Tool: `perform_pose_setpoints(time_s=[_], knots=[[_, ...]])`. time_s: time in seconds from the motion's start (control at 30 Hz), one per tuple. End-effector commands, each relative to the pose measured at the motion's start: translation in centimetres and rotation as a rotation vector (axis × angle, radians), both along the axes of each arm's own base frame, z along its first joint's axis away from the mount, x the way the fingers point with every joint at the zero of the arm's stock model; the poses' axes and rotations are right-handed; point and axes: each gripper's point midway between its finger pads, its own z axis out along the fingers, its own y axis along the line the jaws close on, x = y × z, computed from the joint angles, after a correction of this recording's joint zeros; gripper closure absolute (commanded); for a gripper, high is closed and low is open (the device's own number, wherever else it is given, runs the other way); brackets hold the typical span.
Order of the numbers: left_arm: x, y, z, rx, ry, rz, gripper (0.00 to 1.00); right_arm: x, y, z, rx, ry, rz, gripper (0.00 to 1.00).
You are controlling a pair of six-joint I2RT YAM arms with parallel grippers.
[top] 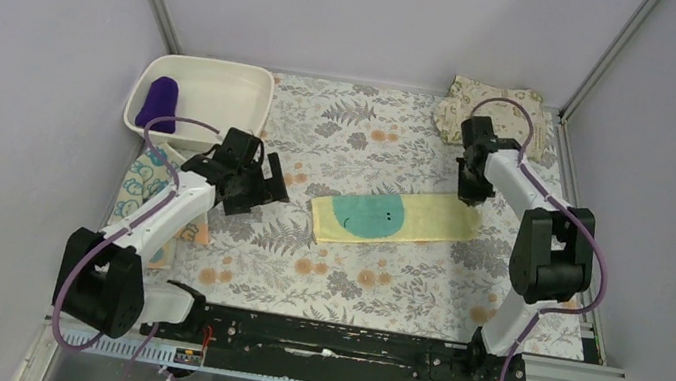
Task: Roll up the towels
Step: Fold the towel at the center of the board.
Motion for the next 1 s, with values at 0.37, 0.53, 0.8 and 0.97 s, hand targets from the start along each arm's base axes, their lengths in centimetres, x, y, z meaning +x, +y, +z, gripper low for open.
perform_pose_setpoints(time_s=[0.37, 0.53, 0.8, 0.97], knots=[[1.5, -5.2, -2.5, -0.252, -0.008, -0.031, 0.01, -1.8, 21.9, 5.6, 0.652, -0.068, 0.344, 1.0], [1.7, -6.3, -3.6, -0.294, 0.026, -0.046, 0.02, -2.7, 25.6, 5.4, 0.734, -0.05, 0.359, 1.0], [1.9, -7.6, -5.5, -0.311, 0.068, -0.053, 0.26, -3.8, 30.4, 5.3, 0.797, -0.015, 0.386, 1.0], [1.8, -8.2, -7.0, -0.315, 0.104, -0.054, 0.51, -4.4, 33.0, 5.0, 0.831, 0.005, 0.398, 1.0]])
